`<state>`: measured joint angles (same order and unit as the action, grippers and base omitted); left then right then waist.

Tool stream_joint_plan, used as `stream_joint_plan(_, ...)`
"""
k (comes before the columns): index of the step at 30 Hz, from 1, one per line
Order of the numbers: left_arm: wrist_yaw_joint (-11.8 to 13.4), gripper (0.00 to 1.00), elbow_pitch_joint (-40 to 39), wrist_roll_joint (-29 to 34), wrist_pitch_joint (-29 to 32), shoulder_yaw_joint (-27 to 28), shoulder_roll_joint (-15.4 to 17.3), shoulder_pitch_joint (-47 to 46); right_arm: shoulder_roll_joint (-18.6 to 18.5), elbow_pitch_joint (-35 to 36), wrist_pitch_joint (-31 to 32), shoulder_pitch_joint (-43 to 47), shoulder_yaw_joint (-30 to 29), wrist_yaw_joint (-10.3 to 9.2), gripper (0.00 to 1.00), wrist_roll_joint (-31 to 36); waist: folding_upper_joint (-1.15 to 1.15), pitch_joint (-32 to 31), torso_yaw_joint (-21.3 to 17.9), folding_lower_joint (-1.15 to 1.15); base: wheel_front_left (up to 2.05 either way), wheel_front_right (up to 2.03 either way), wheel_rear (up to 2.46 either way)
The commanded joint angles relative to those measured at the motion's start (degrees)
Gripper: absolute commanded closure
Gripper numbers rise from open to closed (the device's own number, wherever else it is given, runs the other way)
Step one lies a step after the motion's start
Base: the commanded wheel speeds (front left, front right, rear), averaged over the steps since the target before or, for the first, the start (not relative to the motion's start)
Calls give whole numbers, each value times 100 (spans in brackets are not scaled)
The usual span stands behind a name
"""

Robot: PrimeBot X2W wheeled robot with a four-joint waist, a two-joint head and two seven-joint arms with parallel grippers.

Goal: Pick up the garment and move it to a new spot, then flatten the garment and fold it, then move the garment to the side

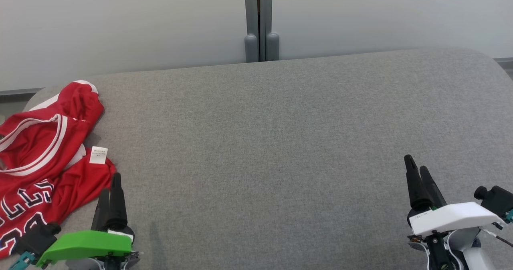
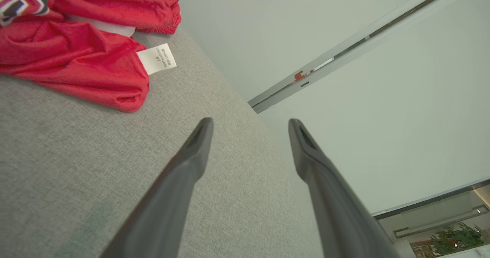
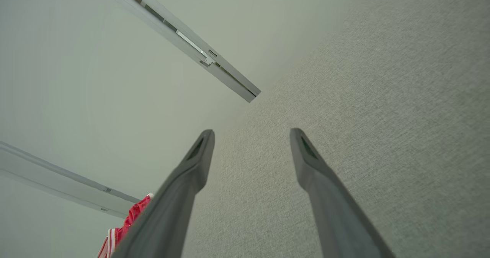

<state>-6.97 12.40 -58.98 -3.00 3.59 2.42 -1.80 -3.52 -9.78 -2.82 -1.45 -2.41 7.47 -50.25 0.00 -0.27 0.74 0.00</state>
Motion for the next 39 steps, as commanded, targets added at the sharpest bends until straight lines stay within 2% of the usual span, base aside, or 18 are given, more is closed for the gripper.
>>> stream_joint_plan(1, 10, 0, -114, 323, -64, -7, 37, -8, -56, 111, -79, -19, 27, 2, 0, 274, 0, -2, 2, 0, 0, 0, 0)
stream_joint_plan(17, -28, 0, -177, 1981, -350, -92, 65, 149, -98, 178, -370, 8, 119, 3, 0, 1671, 0, -1, 29, 0, 0, 0, 0)
stream_joint_plan(39, -29, 0, -40, 3496, -685, -117, 117, 293, -130, 124, -708, 144, 214, 3, 0, 3264, 0, -43, 56, 0, 0, 0, 0)
